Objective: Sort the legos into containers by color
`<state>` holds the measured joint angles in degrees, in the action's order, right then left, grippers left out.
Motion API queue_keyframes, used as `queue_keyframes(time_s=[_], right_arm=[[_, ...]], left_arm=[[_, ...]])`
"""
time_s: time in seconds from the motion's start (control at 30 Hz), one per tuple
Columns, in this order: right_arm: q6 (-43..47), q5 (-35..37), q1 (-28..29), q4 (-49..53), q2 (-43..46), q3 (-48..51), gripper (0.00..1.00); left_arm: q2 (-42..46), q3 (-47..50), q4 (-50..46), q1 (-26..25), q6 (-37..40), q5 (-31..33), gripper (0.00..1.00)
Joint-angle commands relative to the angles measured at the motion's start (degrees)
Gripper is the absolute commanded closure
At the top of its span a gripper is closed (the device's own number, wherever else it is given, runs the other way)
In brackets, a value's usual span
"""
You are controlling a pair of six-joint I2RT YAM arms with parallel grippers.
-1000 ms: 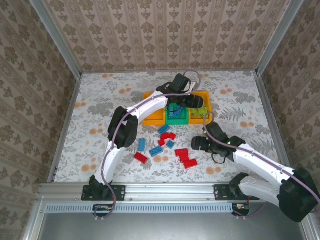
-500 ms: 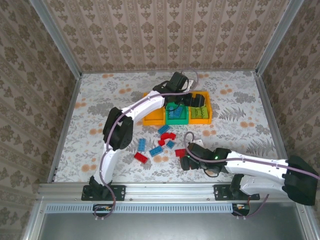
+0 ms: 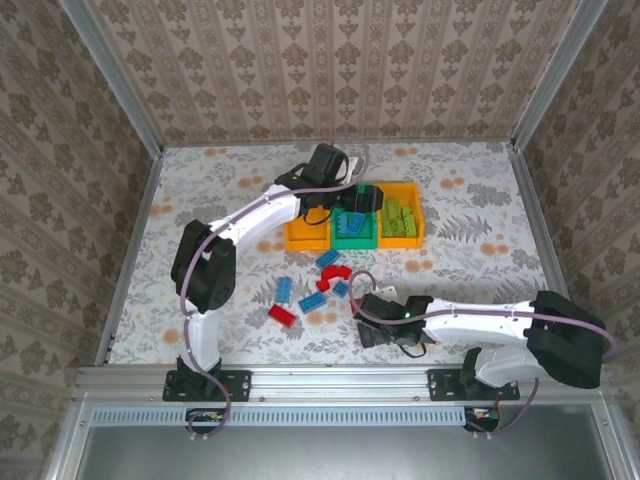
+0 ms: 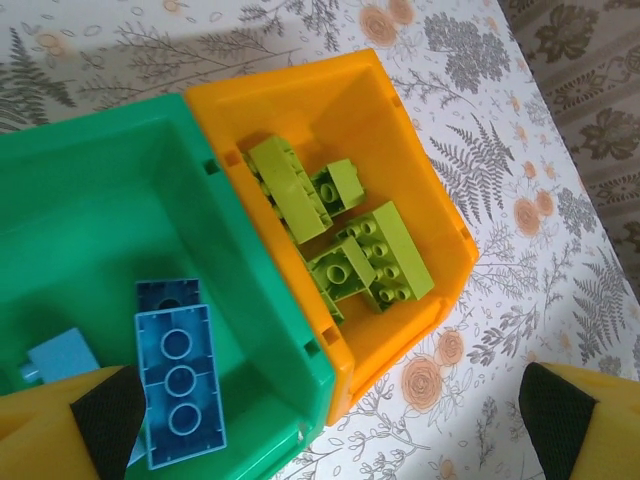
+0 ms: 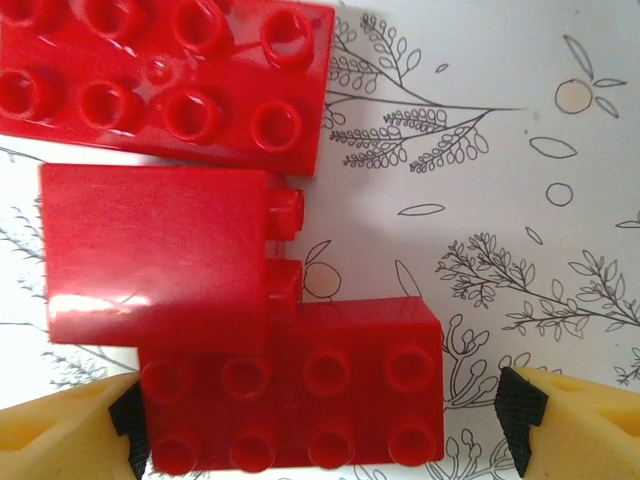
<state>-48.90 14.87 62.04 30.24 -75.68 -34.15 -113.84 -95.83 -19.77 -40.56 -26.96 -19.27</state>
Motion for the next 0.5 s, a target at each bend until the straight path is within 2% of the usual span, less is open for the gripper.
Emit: queue_keyframes(time_s=[0.0, 0.07, 0.3, 0.47], right_arm=[[-1.0, 1.9, 0.4, 0.9, -1.9, -1.7, 0.14], [-0.6, 0.8, 0.4, -1.2, -2.7, -1.9, 0.18], [-0.5, 0.3, 0.4, -0.1, -3.2, -2.9, 0.42], [2.0, 1.4, 0.2, 2.4, 2.2, -5.3, 0.44]], left_arm=[[3.6, 1.3, 2.4, 0.8, 1.1, 1.0, 0.0], [4.3, 2.4, 2.4, 1.4, 1.0, 1.2, 0.0], [7.8, 8.1, 3.6, 4.3, 0.5, 1.6, 0.0], [11.3, 12.8, 2.1, 6.9, 1.4, 3.8, 0.0]])
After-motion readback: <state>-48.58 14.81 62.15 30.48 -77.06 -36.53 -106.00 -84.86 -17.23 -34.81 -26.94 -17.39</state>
